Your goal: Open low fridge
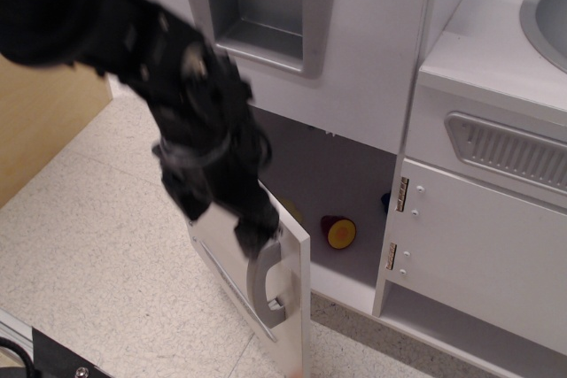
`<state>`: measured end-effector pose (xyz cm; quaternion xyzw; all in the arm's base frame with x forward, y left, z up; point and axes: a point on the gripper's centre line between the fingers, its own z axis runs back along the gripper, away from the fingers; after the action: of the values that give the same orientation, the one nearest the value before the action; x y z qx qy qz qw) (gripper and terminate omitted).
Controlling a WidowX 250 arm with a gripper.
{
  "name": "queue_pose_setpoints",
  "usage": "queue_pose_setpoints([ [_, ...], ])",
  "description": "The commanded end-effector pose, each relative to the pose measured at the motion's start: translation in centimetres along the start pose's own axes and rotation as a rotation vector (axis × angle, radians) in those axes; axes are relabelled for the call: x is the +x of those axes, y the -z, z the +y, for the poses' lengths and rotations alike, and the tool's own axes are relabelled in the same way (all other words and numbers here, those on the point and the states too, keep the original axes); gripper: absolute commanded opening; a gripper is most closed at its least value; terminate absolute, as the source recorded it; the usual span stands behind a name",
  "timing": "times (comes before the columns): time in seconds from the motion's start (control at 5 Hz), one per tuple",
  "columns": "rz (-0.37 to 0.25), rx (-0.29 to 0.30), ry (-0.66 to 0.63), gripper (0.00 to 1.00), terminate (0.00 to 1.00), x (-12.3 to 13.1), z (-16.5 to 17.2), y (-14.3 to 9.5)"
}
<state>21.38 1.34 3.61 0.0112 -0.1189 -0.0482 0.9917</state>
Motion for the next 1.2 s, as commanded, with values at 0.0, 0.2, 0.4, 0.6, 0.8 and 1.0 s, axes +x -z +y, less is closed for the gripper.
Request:
queue_pose_setpoints([
  [0.0,-0.055,-0.025,-0.045,1.00,0.00,5.7,-1.7,-0.8],
  [0.2,-0.072,-0.026,-0.039,1.00,0.00,7.7,-3.1,1.3],
  [0.4,-0.069,-0.004,-0.053,1.00,0.00,8.3,-3.4,3.3],
  [0.6,-0.017,0.031,-0.074,1.00,0.00,7.0,-2.9,5.7],
  [0.8,0.061,0.059,-0.088,1.00,0.00,5.2,-1.4,7.1],
  [1.0,0.083,0.079,-0.086,1.00,0.00,3.4,0.2,7.6],
])
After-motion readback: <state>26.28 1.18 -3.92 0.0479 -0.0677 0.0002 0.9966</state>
